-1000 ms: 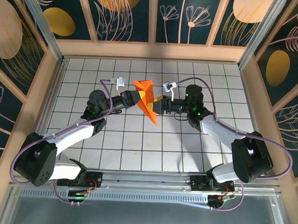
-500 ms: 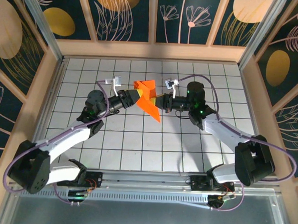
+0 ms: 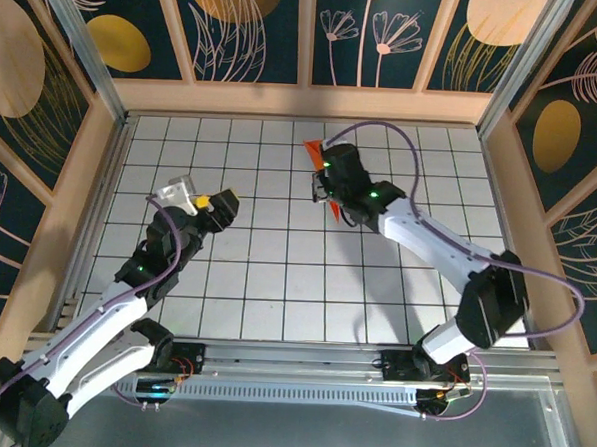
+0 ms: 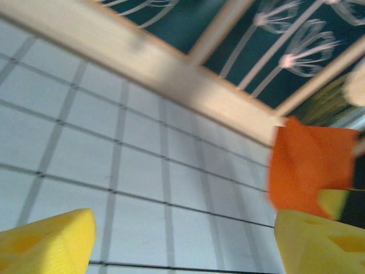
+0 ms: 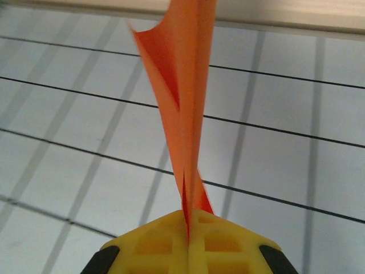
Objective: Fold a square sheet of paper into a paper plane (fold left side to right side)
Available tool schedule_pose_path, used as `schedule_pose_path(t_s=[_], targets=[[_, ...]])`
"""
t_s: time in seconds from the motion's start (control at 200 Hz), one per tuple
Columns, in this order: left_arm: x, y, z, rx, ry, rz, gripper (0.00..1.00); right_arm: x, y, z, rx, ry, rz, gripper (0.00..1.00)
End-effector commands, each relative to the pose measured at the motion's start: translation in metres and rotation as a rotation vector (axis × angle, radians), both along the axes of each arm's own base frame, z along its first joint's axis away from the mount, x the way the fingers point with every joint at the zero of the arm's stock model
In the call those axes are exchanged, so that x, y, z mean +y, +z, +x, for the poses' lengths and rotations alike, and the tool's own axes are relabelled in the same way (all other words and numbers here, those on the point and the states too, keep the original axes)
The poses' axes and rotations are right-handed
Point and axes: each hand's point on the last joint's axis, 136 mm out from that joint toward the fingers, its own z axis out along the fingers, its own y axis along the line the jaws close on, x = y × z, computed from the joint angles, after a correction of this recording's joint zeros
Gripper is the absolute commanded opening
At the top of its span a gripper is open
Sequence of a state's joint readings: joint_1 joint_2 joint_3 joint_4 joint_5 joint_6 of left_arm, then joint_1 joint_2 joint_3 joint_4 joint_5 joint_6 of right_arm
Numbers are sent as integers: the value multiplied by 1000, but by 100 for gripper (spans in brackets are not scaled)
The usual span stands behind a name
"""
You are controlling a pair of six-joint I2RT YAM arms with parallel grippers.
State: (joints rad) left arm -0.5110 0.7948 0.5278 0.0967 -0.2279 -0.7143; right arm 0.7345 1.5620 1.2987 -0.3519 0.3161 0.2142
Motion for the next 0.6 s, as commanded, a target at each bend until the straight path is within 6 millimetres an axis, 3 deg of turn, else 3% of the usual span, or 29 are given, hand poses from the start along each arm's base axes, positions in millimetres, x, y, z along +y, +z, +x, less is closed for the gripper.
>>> schedule_pose_path(t_s=[0.0, 0.24, 0.485, 0.595], targets=[[44, -40, -11, 120, 192, 146, 83, -54, -24, 4, -14, -227, -392, 0], [61, -59, -21, 141, 261, 172, 84, -30, -81, 8, 45, -205, -628, 0], [71, -64, -24, 148, 299, 205, 84, 0, -150, 0, 160, -131, -693, 0], [70, -67, -22, 156, 300, 214, 84, 17, -171, -7, 227, -76, -592, 20]])
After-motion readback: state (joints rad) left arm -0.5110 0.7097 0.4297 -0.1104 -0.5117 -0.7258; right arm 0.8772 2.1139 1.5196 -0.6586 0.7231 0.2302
